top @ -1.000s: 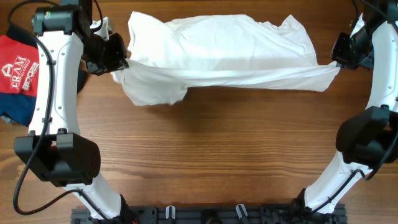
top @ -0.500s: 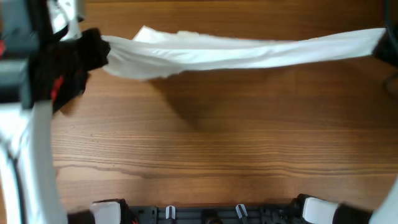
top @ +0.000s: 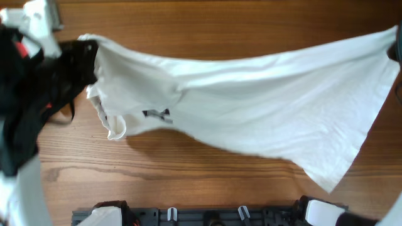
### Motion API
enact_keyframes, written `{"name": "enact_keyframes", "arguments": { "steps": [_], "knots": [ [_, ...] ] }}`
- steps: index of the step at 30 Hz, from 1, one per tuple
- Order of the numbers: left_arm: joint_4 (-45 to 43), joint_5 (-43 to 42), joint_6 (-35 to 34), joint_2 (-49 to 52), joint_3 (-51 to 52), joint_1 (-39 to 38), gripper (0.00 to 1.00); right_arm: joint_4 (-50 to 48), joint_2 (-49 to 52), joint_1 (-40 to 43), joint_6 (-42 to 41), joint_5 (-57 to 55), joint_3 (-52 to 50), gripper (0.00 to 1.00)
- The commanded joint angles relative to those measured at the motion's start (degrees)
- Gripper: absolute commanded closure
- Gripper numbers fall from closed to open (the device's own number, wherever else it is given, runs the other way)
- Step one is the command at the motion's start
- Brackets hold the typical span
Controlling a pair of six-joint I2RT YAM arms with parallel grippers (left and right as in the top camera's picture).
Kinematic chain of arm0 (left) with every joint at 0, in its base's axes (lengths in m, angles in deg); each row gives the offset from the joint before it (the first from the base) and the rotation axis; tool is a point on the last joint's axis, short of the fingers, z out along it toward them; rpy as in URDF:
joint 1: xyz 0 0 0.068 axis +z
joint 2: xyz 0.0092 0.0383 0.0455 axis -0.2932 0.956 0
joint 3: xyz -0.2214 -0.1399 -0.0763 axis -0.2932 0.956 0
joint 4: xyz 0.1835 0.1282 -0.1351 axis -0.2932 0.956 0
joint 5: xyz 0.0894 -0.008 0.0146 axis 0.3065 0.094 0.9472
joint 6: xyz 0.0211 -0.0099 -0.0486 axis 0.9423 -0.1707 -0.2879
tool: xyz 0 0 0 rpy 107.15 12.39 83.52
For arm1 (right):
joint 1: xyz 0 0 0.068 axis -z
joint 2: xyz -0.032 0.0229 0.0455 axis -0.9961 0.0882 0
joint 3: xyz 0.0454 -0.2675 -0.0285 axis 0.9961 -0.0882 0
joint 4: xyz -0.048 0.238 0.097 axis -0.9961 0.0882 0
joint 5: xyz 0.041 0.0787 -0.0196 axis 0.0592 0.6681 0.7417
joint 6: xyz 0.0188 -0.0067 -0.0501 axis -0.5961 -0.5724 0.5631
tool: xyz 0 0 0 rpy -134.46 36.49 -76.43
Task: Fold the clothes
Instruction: 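Swing the held T-shirt forward and lay it flat on the table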
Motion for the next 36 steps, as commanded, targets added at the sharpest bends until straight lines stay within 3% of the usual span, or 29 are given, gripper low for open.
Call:
{"name": "enact_keyframes", "arguments": {
  "steps": [1,5,8,10,12,15,18,23,26,31,34,36],
  "knots": [
    [-0.50,-0.31,0.72,11.39,-0.09,-0.63,0.96,0.31,10.29,0.28,2.75,3.61,0.04,0.96],
    [-3.19,-0.33,0.72,24.15,-0.09,-2.60,0.96,-0.68,21.51,0.22,4.39,7.54,0.04,0.96],
    [-15.08,-0.31,0.44,34.27,-0.09,-4.46,0.96,-5.68,32.35,-0.79,5.99,13.29,0.04,0.96],
    [-26.29,-0.28,-2.05,37.88,-0.11,-4.76,0.96,-9.22,35.76,-1.25,0.66,12.48,0.11,0.96],
    [-42.12,-0.33,-8.66,38.97,-0.11,-4.48,0.96,-14.21,36.26,-1.27,-7.54,12.63,0.96,0.96],
    [-59.30,-0.76,-17.99,38.12,-5.53,-3.15,0.96,-19.78,32.44,-1.11,-11.06,11.28,10.14,0.96],
    [-61.24,-0.72,-20.79,38.12,-18.16,-1.09,0.96,-20.96,28.57,-1.11,-10.82,1.38,21.90,0.96],
    [-44.94,-3.85,-17.97,37.79,-30.71,1.53,0.96,-16.50,25.35,-1.11,-3.21,-5.35,26.23,0.96],
    [-25.42,-9.33,-12.28,37.44,-30.71,1.55,0.96,-7.48,26.27,-1.11,-2.99,-7.30,24.17,0.96],
    [7.28,-5.31,-2.91,39.34,-27.10,0.09,0.96,6.60,30.73,-1.11,-1.60,-7.30,16.85,0.96],
    [18.58,-2.82,2.49,41.16,-21.59,-0.79,0.96,11.72,33.29,-1.11,-0.39,-7.37,7.26,0.96],
    [21.62,-2.67,5.60,41.55,-16.46,-1.22,0.96,11.65,33.55,-1.11,-0.55,-7.76,0.28,0.96]
  ]
}}
